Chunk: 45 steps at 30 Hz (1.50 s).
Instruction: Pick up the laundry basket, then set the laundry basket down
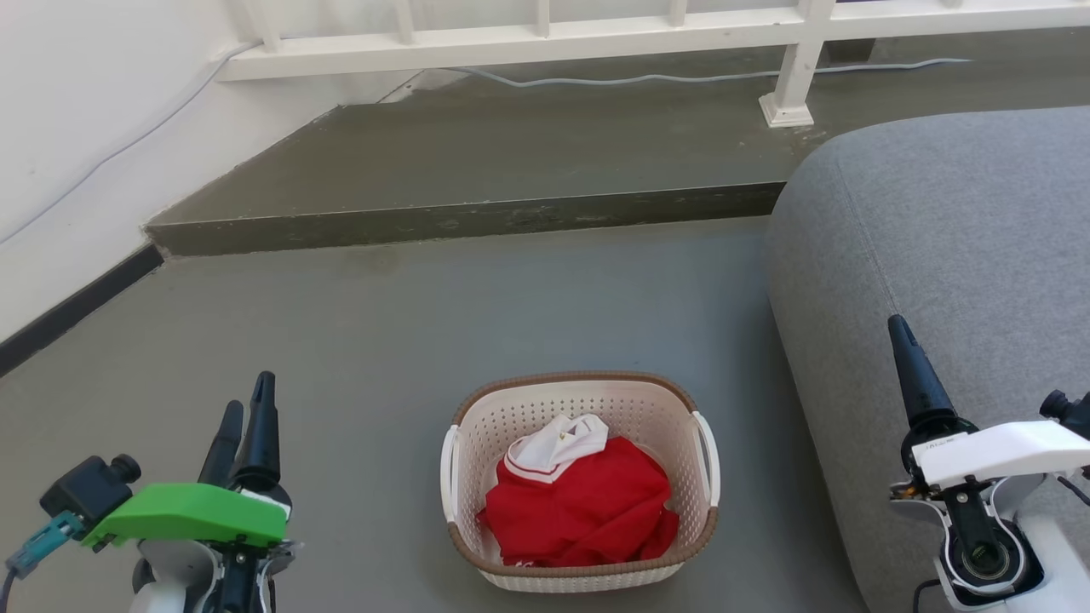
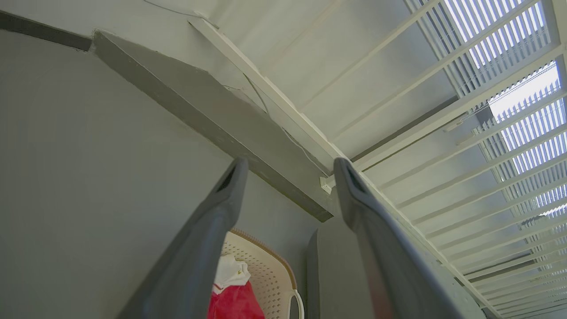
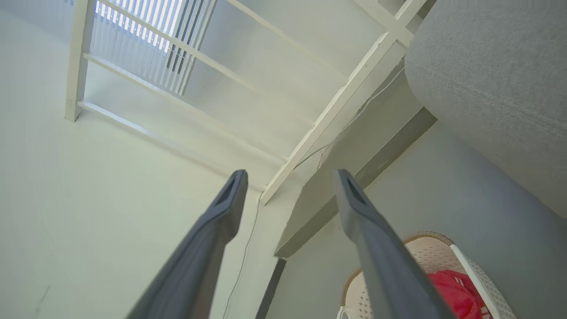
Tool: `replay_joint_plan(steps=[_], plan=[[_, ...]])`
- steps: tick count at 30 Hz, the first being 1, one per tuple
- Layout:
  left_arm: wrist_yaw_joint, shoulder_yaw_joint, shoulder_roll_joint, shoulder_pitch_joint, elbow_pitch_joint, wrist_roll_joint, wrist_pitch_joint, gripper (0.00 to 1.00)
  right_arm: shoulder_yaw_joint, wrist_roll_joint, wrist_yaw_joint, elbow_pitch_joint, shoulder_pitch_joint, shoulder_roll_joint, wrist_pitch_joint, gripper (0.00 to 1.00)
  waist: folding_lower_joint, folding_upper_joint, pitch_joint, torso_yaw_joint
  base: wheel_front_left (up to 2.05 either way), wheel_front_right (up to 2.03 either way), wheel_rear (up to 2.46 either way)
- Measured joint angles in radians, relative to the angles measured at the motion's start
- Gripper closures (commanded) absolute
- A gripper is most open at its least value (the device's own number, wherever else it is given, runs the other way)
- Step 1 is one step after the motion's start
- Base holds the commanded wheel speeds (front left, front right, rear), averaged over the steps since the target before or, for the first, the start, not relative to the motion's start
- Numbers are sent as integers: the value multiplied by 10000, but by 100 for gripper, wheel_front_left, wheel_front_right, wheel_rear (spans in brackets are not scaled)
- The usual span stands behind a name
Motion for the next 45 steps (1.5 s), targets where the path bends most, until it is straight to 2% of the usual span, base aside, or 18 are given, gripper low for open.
replay_joint_plan(steps=[9,16,21,45], plan=[[355,-236,109,-13,-232,2029,-286,0,96,-1779,-10,-12,-191,-190,-293,0,0,0,12,-54,0,0,0],[535,-418,113,-19,-278,3183,-568,0,240,-3028,-111,-40,-218,-228,-548,0,0,0,18,-81,0,0,0],[569,-535,46,-49,-320,3870,-723,0,418,-3772,-192,-52,-219,-226,-685,0,0,0,14,-91,0,0,0],[669,-993,-98,-204,-533,7127,-1628,0,800,-7051,-180,-113,-246,-188,-1542,0,0,0,-1,-163,0,0,0]])
